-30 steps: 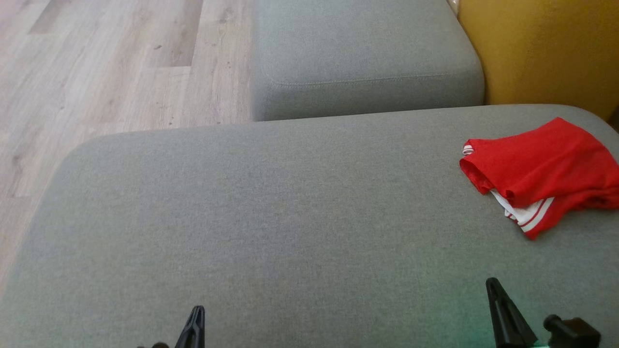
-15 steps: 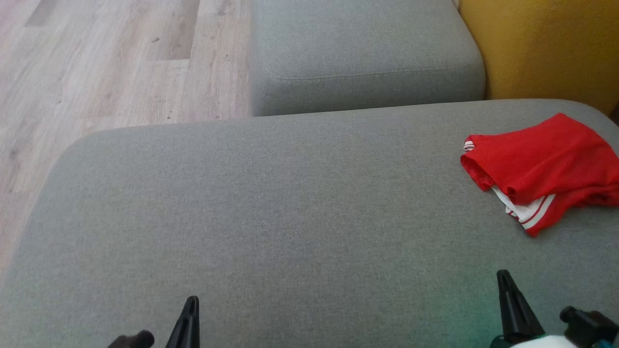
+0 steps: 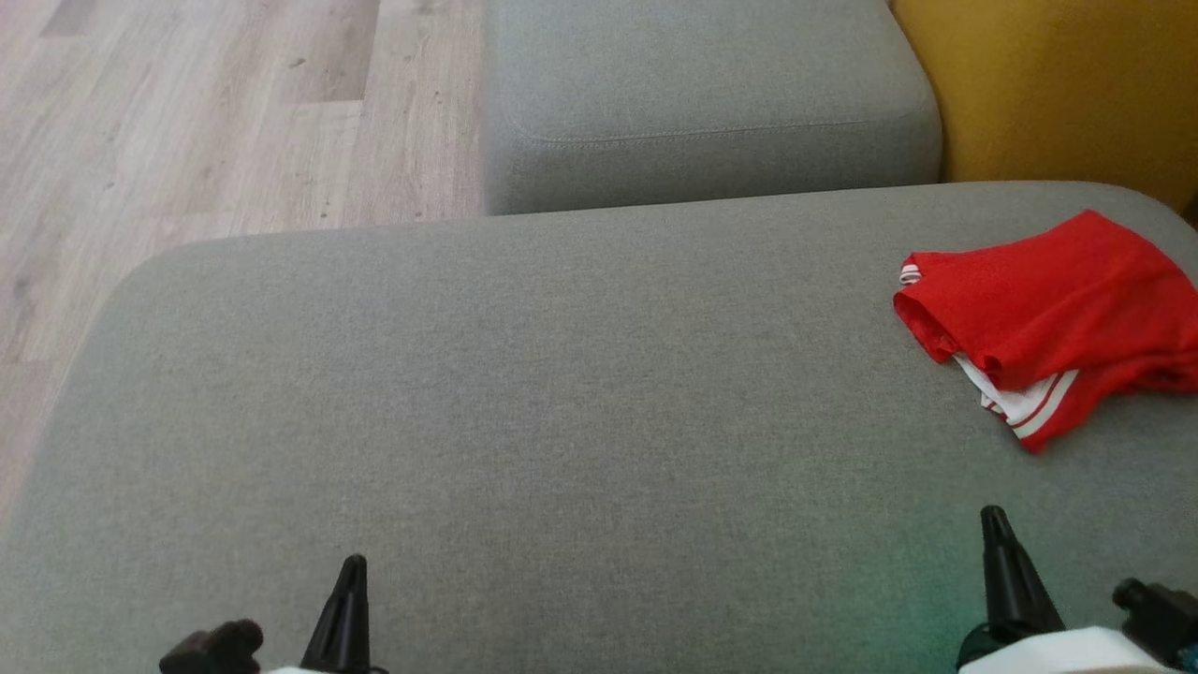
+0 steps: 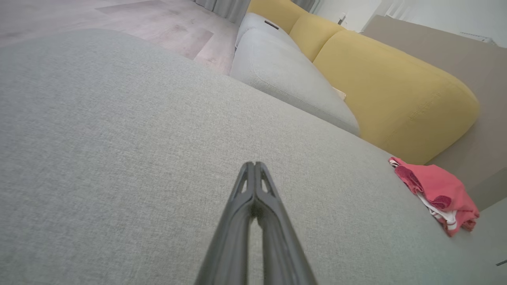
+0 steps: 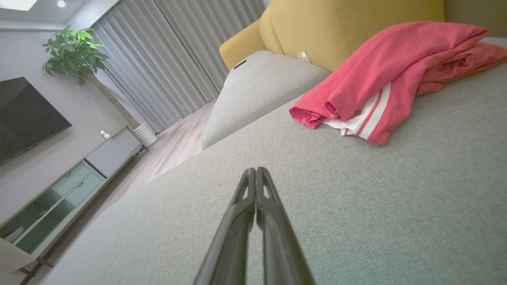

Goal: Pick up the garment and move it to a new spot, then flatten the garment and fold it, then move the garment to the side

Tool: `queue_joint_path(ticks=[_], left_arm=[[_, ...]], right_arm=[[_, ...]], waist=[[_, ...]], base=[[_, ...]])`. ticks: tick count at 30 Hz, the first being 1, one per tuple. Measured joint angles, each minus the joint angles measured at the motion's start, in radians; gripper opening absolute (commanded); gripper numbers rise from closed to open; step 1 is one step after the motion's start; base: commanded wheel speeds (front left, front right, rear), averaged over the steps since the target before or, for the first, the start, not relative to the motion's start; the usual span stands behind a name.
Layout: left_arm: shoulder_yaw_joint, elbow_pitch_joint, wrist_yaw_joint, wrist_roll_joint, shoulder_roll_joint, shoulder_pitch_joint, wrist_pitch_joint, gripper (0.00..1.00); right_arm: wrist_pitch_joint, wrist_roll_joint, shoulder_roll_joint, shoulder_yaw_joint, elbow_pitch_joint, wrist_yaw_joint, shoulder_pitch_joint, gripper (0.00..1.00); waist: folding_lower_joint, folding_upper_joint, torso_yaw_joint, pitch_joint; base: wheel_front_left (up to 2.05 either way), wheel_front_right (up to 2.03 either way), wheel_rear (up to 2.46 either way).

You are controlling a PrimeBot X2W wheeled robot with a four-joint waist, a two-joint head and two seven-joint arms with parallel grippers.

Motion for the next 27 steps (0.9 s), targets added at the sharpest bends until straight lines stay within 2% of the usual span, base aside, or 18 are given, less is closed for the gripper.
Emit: queue_joint_path(ticks=[27], left_arm=[[0.057,0.037,-0.043,-0.338,0.005,-0.085,0.07,0.0]], right_arm=[[0.076,0.304,0.016,-0.052,0.016,0.0,-0.075,0.0]], waist=[[0.0,0.0,-0.002,0.032]], base=[[0.0,0.0,0.0]])
